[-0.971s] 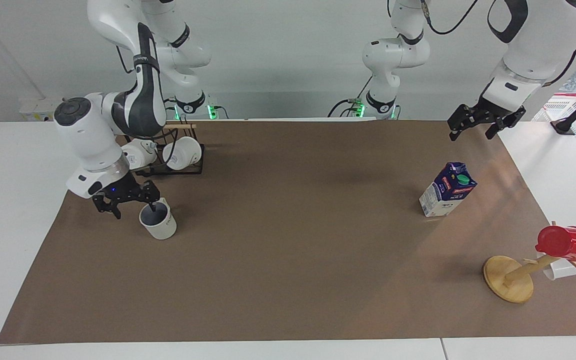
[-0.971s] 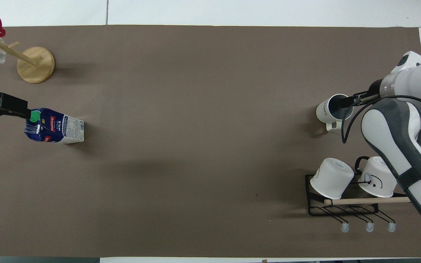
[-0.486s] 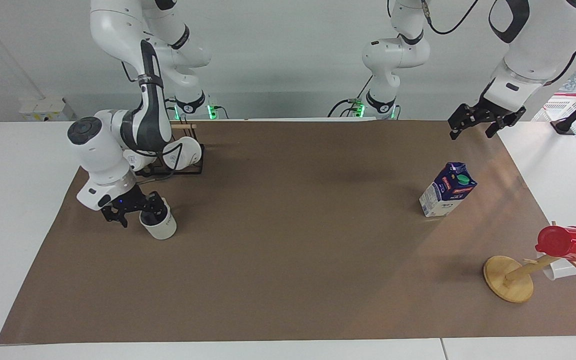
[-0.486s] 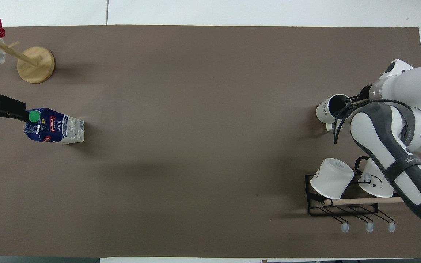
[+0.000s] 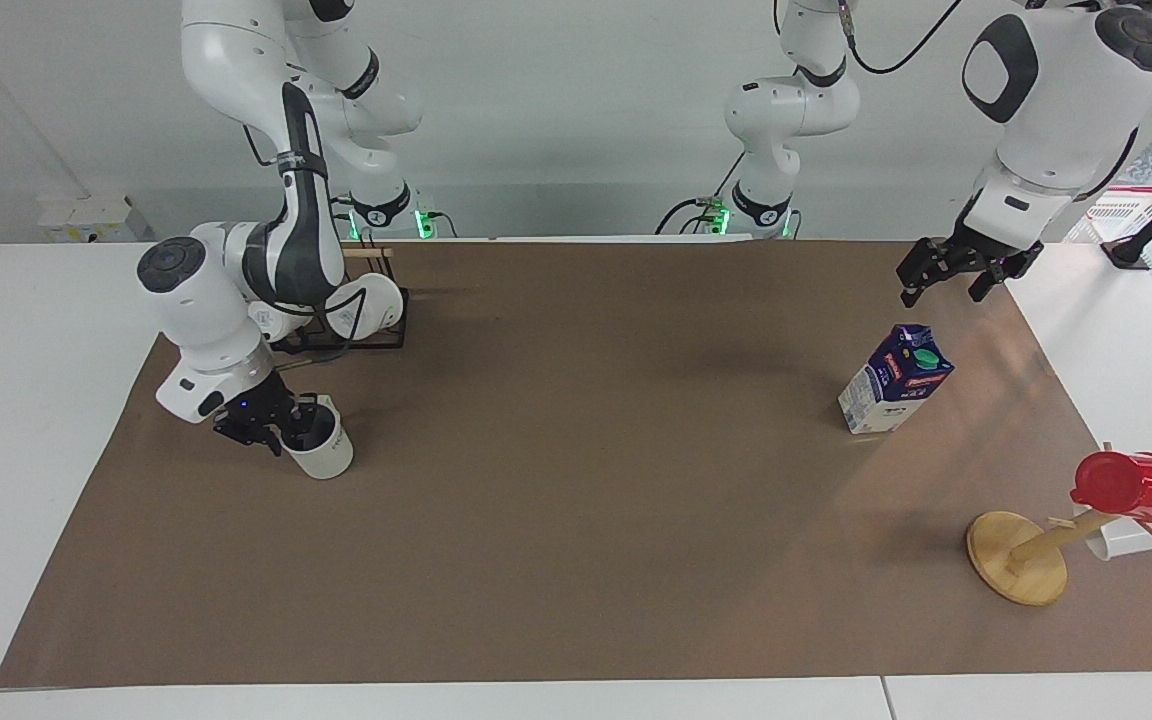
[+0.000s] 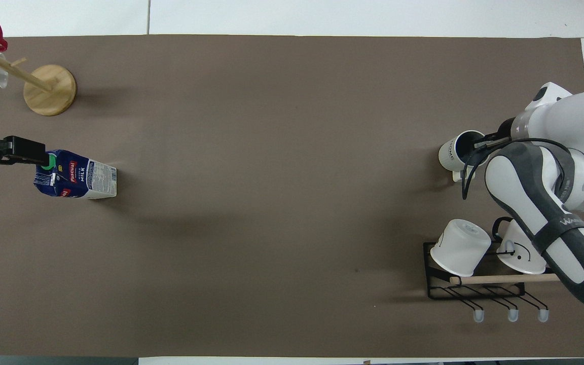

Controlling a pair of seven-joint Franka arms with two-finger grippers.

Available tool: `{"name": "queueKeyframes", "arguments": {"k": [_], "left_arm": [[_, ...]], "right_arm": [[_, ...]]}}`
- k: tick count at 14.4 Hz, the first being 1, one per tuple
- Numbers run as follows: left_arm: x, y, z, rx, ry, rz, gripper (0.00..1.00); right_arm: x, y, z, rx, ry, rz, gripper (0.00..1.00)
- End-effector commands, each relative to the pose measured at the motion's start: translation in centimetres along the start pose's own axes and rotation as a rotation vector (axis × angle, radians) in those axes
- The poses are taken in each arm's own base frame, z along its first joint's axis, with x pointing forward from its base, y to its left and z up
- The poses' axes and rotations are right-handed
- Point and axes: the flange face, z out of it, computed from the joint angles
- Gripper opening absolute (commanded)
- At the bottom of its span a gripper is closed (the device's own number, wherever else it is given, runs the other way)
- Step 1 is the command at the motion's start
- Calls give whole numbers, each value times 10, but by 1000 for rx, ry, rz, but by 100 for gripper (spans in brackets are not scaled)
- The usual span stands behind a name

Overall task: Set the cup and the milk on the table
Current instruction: 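Reach the right gripper to the white mug and grasp its rim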

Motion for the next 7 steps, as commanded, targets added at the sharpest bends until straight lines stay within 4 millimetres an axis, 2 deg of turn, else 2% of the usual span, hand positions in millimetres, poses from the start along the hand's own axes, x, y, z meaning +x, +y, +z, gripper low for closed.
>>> {"name": "queueKeyframes", "arguments": {"k": [1,4,5,7], "left_arm": [[-5,-4,27,-10,43,-23,100],[-2,-7,58,-10,61,-31,100],[-1,-7,68,-11,67,-30,100],[-1,-9,81,-11,72,-31,100]], "right_arm": [[5,3,-9,14,10,-18,0],[36,-25,-54,33,-10,-59,0],[45,-43,-66,36,-4,-73,0],[56,-92,-66,38,9,-63,0]]}}
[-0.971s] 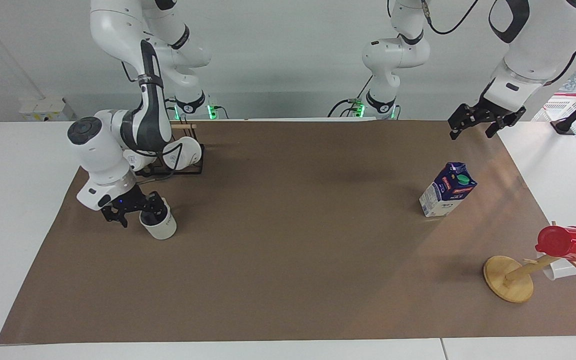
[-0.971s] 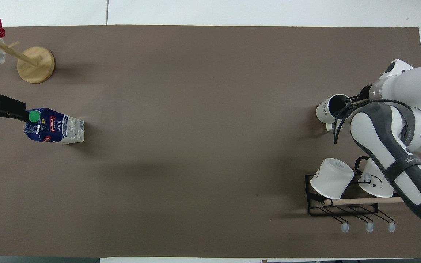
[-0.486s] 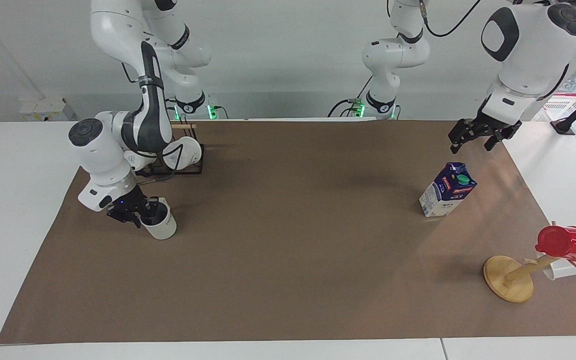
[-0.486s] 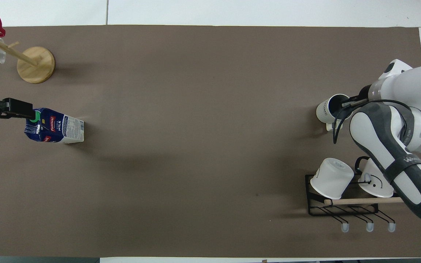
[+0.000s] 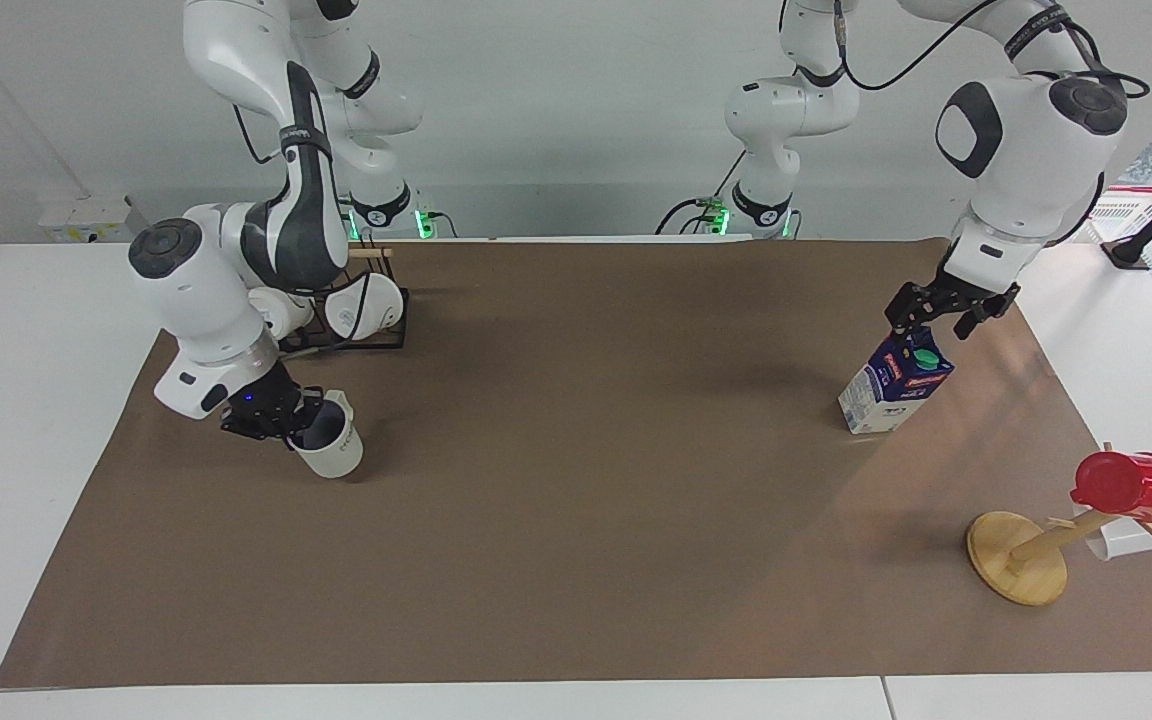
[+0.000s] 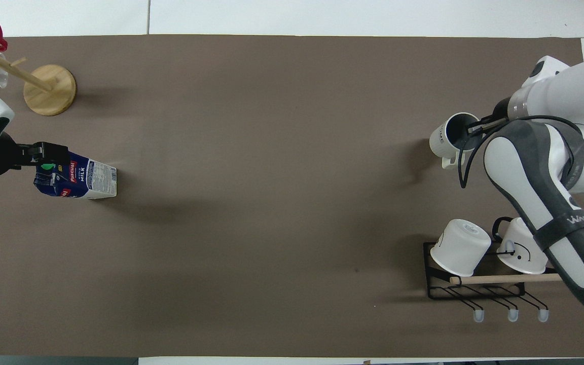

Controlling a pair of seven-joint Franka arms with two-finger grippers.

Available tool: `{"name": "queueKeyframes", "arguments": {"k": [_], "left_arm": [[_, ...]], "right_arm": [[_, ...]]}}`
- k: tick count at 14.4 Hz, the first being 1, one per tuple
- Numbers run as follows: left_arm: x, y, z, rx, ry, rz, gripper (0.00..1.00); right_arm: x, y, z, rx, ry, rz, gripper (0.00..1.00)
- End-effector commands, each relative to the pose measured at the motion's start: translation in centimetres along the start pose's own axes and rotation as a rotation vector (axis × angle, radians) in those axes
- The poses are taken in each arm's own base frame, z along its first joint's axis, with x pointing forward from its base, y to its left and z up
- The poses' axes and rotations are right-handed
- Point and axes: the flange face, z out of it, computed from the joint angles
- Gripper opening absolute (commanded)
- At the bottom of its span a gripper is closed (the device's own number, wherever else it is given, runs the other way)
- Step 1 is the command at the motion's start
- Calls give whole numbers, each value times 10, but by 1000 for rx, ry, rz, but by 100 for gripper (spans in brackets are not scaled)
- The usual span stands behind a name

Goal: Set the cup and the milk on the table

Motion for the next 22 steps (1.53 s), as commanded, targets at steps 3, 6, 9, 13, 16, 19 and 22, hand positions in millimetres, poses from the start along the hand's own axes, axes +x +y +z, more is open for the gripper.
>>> {"name": "queueKeyframes", "arguments": {"k": [3,6,9,13,16,19,22], "left_arm": [[-5,-14,25,-8,5,-35,100],[-4,-14,36,-9,15,-40,100],[-2,-11,38,-10,28,-72,100],[-2,-11,37,-11,27,-107,46],[3,-10,25,-14,55,-175,0],[5,-10,-2,-15,91,-167,0],[5,-5,-18,-15,92,-158,0]], "right_arm": [[23,-142,11,9,37,8,0],[22,-199,19,-2,46,60,0],[13,-234,35,-24,37,77,0],[0,-244,50,-14,64,82,0],[-2,-250,56,-14,59,79,0],[-7,-249,63,-15,49,81,0],[-7,-249,64,-14,50,85,100]]}}
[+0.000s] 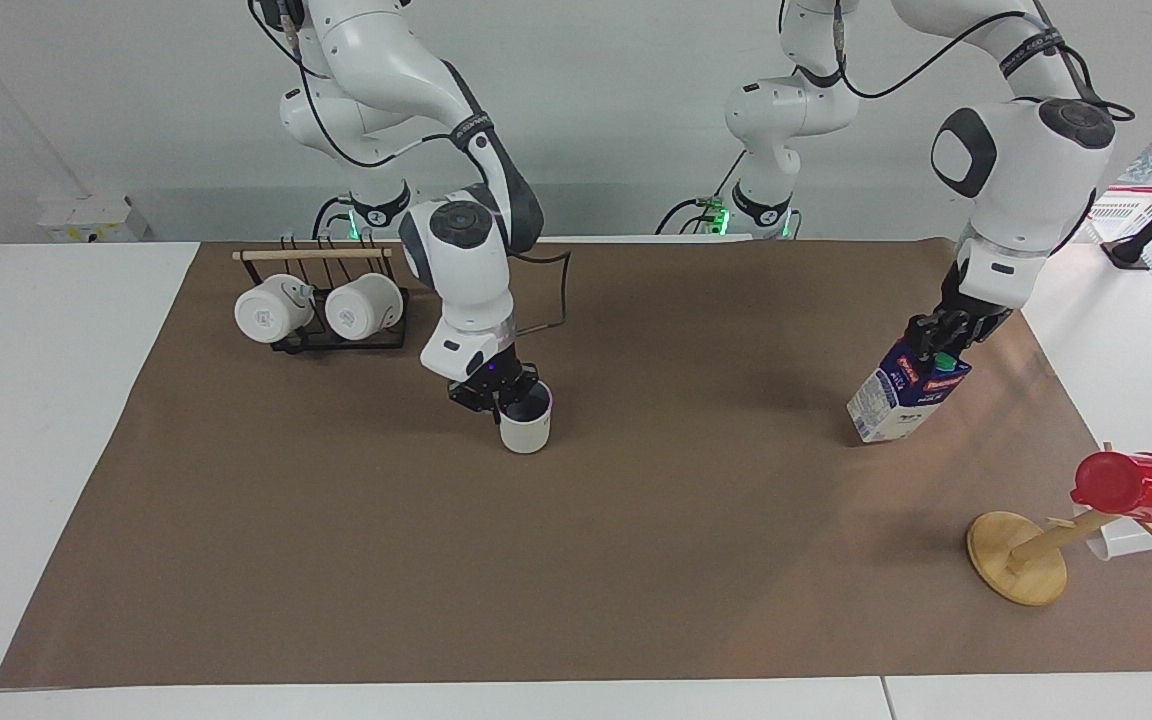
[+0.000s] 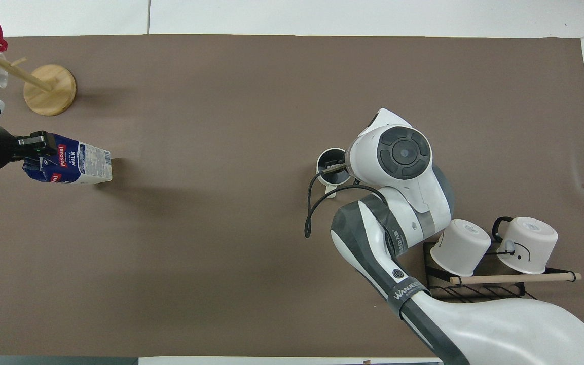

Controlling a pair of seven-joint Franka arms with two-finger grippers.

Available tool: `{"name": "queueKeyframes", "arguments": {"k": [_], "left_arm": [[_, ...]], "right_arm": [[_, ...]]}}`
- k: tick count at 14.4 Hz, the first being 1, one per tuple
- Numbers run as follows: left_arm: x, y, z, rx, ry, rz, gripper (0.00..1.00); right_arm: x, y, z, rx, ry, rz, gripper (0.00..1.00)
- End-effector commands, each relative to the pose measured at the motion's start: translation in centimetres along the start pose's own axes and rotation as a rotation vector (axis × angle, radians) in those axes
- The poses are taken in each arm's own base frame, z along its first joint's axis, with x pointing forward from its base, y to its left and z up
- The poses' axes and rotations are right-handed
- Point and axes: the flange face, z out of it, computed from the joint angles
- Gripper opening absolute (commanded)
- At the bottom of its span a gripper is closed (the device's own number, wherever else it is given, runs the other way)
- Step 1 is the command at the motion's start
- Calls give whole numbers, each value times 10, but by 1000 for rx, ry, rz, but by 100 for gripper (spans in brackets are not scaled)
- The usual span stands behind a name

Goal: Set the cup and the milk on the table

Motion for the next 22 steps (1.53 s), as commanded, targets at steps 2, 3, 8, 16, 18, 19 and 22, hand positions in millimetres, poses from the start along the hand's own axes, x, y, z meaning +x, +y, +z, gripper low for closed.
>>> {"name": "queueKeyframes", "arguments": {"k": [2,3,8,16,18,19,22], "left_arm": [[-5,8,-15,-8,-20,6,0],[-6,10,-15,-7,-20,16,0],[-11,85,-24,-26,9,133,0],[-48,310,-22,54,46,43,0],[-64,347,-18,49,38,39,0],[-75,364,-13,64,35,50,0],[-103,404,-4,71,52,45,0]], "right_arm": [[4,0,-16,-1,43,28,100],[11,9,-35,2,64,58,100],[33,93,-148,-32,33,211,100],[-32,236,-244,-64,-132,330,100],[-48,264,-252,-61,-171,330,100],[-51,276,-255,-59,-176,346,100],[-43,285,-298,-52,-192,369,100]]}}
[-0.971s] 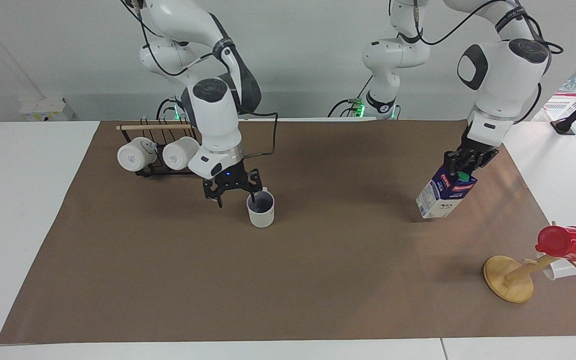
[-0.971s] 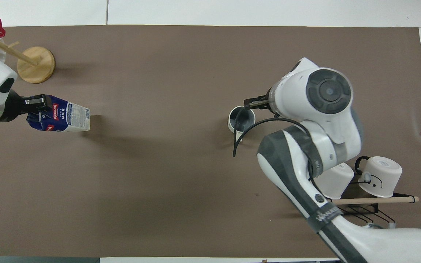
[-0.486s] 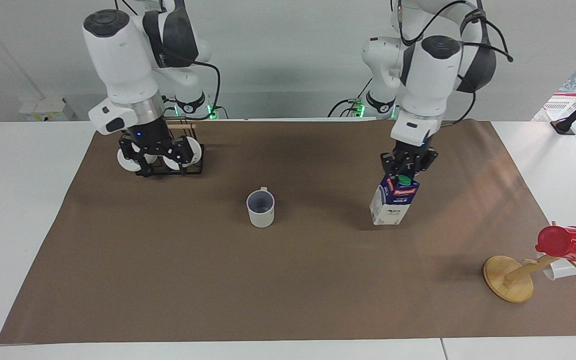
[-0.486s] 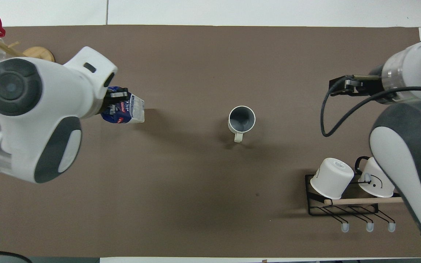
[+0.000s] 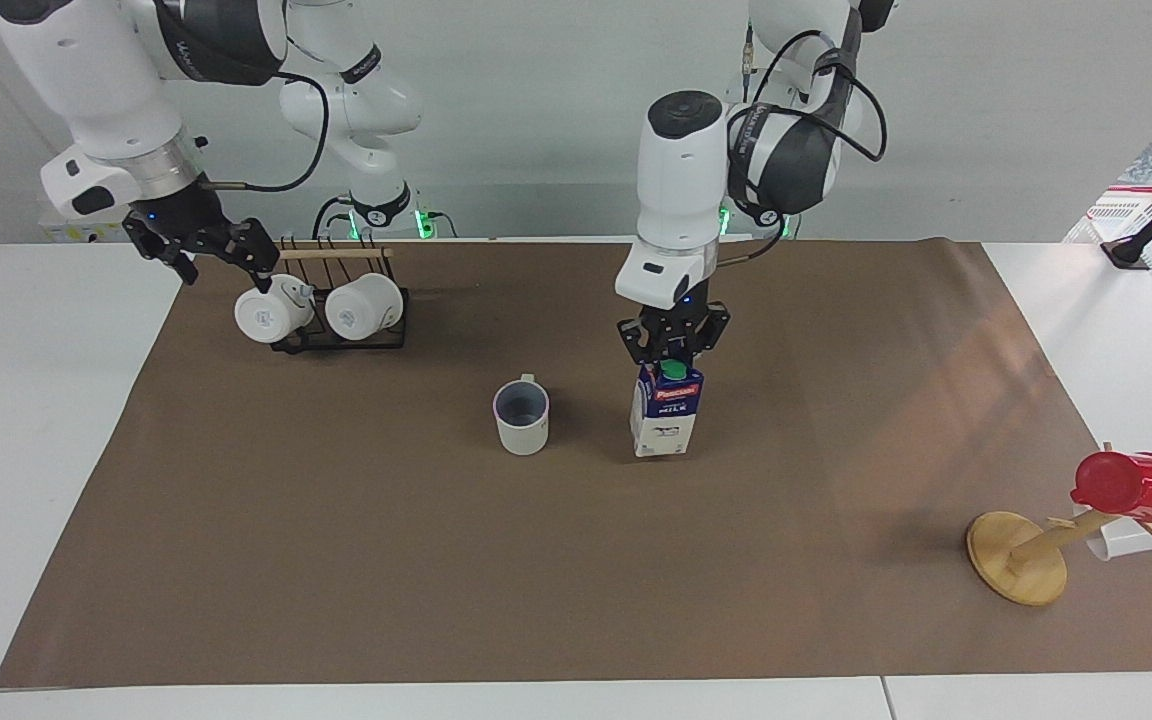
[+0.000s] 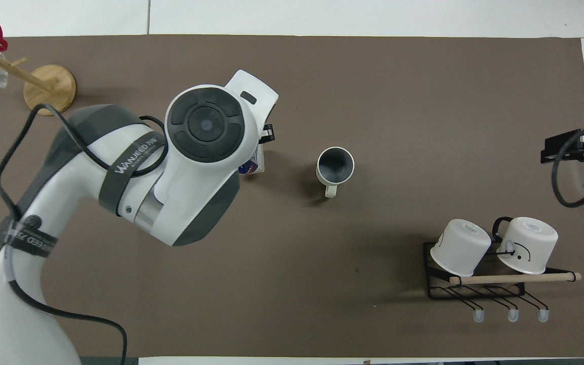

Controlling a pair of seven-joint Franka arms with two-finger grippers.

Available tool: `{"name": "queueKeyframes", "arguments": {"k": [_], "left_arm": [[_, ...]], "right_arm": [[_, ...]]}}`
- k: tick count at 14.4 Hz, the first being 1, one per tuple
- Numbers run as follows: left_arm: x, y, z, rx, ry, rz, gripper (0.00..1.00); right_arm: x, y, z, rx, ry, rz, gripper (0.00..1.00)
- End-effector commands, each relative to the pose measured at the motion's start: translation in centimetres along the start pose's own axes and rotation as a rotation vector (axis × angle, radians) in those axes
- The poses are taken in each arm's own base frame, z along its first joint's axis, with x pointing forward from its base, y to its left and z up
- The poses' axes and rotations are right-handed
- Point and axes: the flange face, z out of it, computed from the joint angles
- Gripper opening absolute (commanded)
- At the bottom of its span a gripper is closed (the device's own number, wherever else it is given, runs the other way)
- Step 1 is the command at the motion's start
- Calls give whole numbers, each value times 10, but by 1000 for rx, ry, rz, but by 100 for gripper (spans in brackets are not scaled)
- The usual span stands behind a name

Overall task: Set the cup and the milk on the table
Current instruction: 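Carry the milk carton beside the mug with the left gripper while the right gripper withdraws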

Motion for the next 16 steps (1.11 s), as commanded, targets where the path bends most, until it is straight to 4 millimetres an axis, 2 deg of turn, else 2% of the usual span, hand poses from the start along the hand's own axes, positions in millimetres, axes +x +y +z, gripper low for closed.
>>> {"name": "queueKeyframes", "arguments": {"k": [1,2,4,8,12,14,15,16], "left_arm": [[-16,33,3,31,9,11,0],[-22,43,9,30,6,16,0],[-39,66,10,24,7,23,0],[-50,81,18,34,-3,4,0],[-49,82,23,43,14,-3,0],[-45,80,22,28,21,-10,0],[-44,80,27,17,27,-8,43],[-47,80,34,21,28,2,99]], "right_arm": [[10,-2,-47,-5,-24,-8,100],[12,-2,-54,-5,-30,-7,100],[14,0,-55,-6,-23,-10,100],[16,-5,-53,0,-17,-20,100],[15,-19,-52,-5,-10,-47,100],[15,-40,-53,-14,12,-111,100],[15,-40,-52,-14,11,-124,100],[14,-39,-53,-13,4,-129,100]]}}
